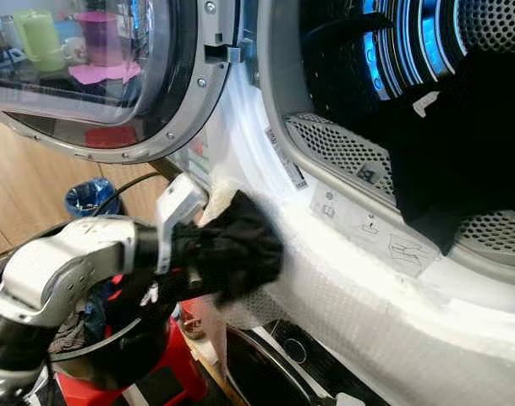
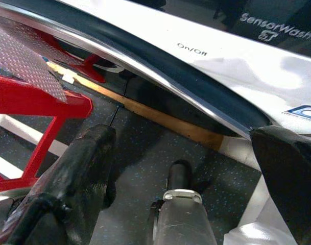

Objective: Clothes washing

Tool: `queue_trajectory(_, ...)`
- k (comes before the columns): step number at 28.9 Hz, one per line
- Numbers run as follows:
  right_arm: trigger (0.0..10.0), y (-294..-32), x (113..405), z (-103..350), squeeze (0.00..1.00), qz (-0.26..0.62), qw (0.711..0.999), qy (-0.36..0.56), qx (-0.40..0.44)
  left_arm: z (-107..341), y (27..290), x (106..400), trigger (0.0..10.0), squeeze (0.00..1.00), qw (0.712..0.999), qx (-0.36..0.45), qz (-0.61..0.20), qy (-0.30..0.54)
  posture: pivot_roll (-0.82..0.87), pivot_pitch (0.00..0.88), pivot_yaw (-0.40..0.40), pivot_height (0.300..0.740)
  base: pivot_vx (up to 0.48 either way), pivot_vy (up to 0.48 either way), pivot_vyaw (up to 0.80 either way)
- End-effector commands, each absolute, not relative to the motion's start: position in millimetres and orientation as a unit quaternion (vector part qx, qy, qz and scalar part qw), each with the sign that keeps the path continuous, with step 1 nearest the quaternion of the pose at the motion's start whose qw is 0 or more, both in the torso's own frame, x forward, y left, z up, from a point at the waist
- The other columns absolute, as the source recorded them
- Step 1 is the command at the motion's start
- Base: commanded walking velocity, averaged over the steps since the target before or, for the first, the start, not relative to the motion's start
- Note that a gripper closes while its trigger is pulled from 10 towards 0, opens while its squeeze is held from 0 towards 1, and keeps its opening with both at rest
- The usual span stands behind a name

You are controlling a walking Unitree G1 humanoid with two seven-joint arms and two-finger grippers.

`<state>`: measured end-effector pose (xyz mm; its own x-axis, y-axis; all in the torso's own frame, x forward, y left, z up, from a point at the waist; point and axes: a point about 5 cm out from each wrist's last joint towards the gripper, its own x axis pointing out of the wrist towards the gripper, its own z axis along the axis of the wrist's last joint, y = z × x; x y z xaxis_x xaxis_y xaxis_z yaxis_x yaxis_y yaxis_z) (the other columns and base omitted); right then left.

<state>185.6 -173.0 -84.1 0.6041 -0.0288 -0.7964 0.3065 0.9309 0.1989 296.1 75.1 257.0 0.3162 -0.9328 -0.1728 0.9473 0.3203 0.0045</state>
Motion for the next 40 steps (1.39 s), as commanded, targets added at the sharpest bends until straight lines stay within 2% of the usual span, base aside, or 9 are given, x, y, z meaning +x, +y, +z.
queue_trajectory(1,10.0,-172.5,181.4,-86.4,0.0,-0.104,0.875,0.442,0.17,272.5,60.3,288.3,0.0,0.0,0.779,0.048,-0.624,0.047,0.41,0.053,-0.056,0.74,0.0,0.0,0.0)
queue_trajectory(7,10.0,-169.9,182.5,-86.2,0.0,-0.104,0.875,0.441,0.173,281.7,28.6,279.4,0.0,0.0,0.735,0.029,-0.677,0.037,0.4,0.058,-0.034,0.74,0.0,0.0,0.0)
queue_trajectory(14,10.0,-169.2,182.0,-86.1,0.0,-0.106,0.878,0.434,0.172,272.5,16.3,275.2,0.0,0.0,0.714,0.026,-0.698,0.052,0.37,0.052,-0.017,0.74,0.0,0.0,0.0)
queue_trajectory(21,10.0,-175.2,173.0,-89.3,0.0,-0.118,0.875,0.437,0.171,235.6,40.7,279.4,0.0,0.0,0.732,0.076,-0.668,0.11,0.33,0.054,-0.007,0.74,0.0,0.0,0.0)
queue_trajectory(23,10.0,-181.3,161.1,-93.5,0.0,-0.121,0.873,0.445,0.161,200.7,69.2,279.6,0.0,0.0,0.738,0.138,-0.64,0.163,0.3,0.061,-0.008,0.74,0.0,0.0,0.0)
queue_trajectory(32,10.0,-197.5,143.0,-97.0,0.0,-0.126,0.876,0.445,0.137,165.0,99.0,268.9,0.0,0.0,0.713,0.188,-0.634,0.233,0.29,0.058,-0.019,0.74,0.0,0.0,0.0)
queue_trajectory(36,10.0,-211.9,140.5,-91.8,0.0,-0.118,0.898,0.405,0.127,124.6,114.8,284.9,0.0,0.0,0.75,0.244,-0.555,0.265,0.24,0.027,-0.01,0.74,0.0,0.0,0.0)
queue_trajectory(37,10.0,-216.6,139.9,-88.4,1.0,-0.104,0.908,0.382,0.135,119.5,112.5,288.5,0.0,0.0,0.765,0.226,-0.543,0.264,0.23,0.026,-0.008,0.74,0.0,0.0,0.0)
queue_trajectory(40,10.0,-223.2,136.7,-81.5,1.0,-0.064,0.925,0.341,0.153,118.2,104.2,289.6,0.0,0.0,0.771,0.195,-0.55,0.254,0.22,0.023,-0.006,0.74,0.0,0.0,0.0)
